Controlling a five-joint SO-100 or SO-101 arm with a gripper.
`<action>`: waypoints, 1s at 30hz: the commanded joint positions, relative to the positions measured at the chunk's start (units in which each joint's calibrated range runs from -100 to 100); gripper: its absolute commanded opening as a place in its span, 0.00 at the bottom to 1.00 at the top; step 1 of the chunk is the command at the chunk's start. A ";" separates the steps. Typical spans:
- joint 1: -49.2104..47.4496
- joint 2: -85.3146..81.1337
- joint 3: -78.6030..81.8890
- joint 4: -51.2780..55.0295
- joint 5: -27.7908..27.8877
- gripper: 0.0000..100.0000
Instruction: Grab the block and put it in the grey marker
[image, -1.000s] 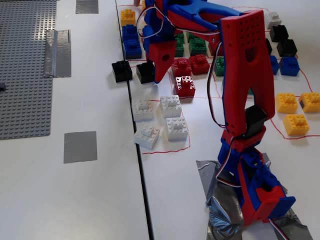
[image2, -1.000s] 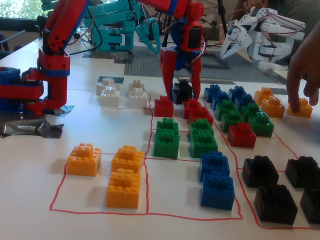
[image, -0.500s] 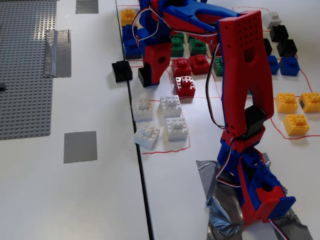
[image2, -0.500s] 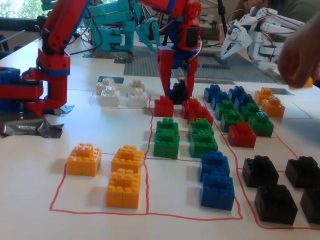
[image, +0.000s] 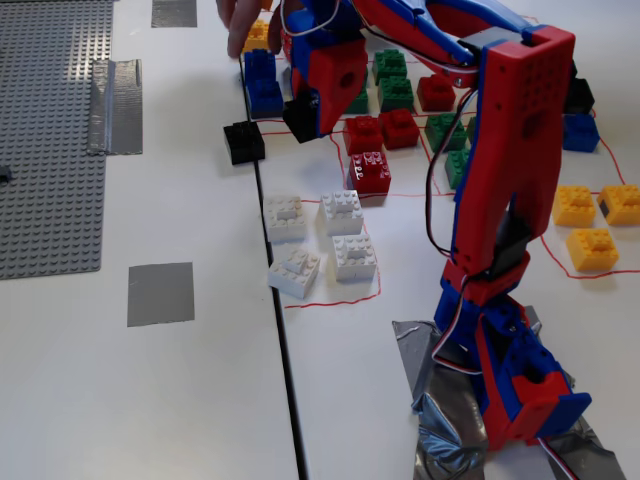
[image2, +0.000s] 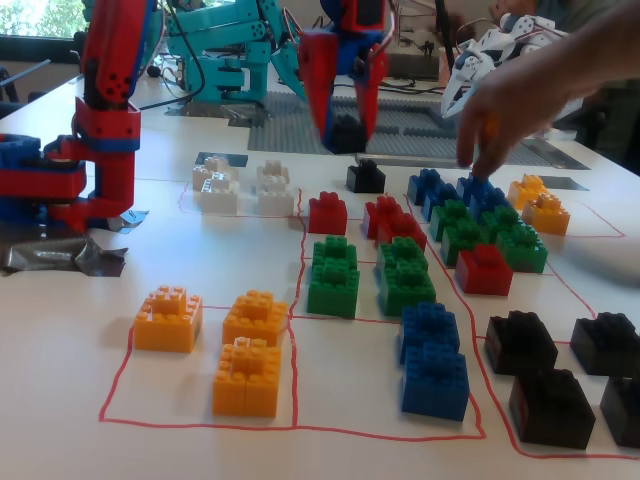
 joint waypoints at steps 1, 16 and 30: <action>-3.61 -7.44 -3.09 2.07 1.27 0.00; -22.55 -6.04 -0.09 0.04 2.59 0.00; -34.42 6.09 -6.63 -1.10 7.67 0.00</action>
